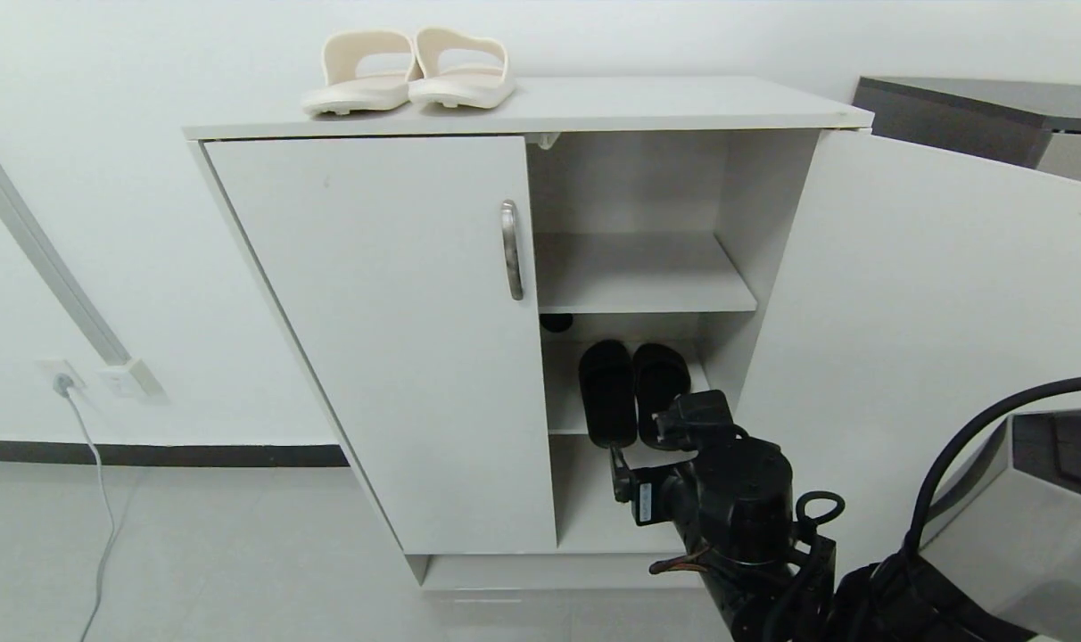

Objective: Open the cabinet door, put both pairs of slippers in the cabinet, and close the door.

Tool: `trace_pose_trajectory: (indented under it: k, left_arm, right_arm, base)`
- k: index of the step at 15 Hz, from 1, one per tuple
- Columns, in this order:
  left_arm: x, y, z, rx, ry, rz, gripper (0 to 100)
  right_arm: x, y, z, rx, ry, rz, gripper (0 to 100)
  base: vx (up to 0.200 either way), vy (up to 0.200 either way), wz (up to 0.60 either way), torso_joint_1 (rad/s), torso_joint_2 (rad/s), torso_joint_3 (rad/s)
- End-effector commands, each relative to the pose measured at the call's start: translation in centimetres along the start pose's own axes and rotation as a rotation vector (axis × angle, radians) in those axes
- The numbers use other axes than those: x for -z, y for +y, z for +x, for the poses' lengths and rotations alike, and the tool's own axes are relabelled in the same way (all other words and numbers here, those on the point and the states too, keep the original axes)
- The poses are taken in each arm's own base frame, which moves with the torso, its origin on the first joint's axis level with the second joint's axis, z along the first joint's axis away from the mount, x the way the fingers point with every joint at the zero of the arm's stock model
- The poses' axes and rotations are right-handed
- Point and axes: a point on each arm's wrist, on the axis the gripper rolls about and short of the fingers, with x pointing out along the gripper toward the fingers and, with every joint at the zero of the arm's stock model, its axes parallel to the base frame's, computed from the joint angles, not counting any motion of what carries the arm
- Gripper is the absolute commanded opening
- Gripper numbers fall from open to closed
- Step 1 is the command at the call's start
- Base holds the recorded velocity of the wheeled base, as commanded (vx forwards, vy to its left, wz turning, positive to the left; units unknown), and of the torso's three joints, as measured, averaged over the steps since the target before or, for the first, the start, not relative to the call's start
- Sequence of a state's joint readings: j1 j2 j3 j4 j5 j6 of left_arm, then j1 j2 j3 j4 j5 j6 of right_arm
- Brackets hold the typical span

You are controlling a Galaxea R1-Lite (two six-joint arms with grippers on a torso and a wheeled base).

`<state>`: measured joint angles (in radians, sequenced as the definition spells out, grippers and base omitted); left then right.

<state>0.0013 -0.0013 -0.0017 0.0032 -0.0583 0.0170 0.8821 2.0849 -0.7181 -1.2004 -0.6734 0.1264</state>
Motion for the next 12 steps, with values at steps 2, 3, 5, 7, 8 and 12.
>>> trace_pose_trajectory:
  k: [2, 3, 5, 7, 8, 12]
  left_arm:
    - [0.0, 0.0, 0.01, 0.0, 0.001, -0.002, 0]
    - [0.0, 0.01, 0.01, 0.0, 0.001, -0.002, 0]
    - [0.0, 0.01, 0.01, 0.0, 0.001, -0.002, 0]
    - [-0.02, 0.01, 0.01, -0.002, 0.0, -0.003, 0]
    - [0.0, 0.01, 0.01, -0.003, 0.001, -0.003, 0]
    - [0.0, 0.01, 0.01, -0.006, 0.001, -0.002, 0]
  right_arm:
    - [-0.02, 0.17, -0.05, -0.005, -0.003, 0.003, 100]
    - [0.01, 0.15, -0.07, -0.005, -0.002, 0.002, 100]
    - [0.04, 0.13, -0.08, -0.005, 0.0, 0.001, 100]
    - [0.04, 0.13, -0.08, -0.005, 0.0, 0.001, 100]
    - [0.1, 0.14, -0.06, -0.004, 0.001, 0.0, 100]
    - [0.21, 0.2, -0.06, -0.006, 0.003, -0.002, 100]
  base:
    - [0.0, 0.0, 0.0, -0.001, 0.0, 0.028]
    - [0.0, 0.0, 0.0, 0.0, 0.0, 0.0]
    - [0.0, 0.0, 0.0, 0.0, 0.0, 0.0]
    - [0.0, 0.0, 0.0, 0.0, 0.0, 0.0]
    - [0.0, 0.0, 0.0, 0.0, 0.0, 0.0]
    - [0.0, 0.0, 0.0, 0.0, 0.0, 0.0]
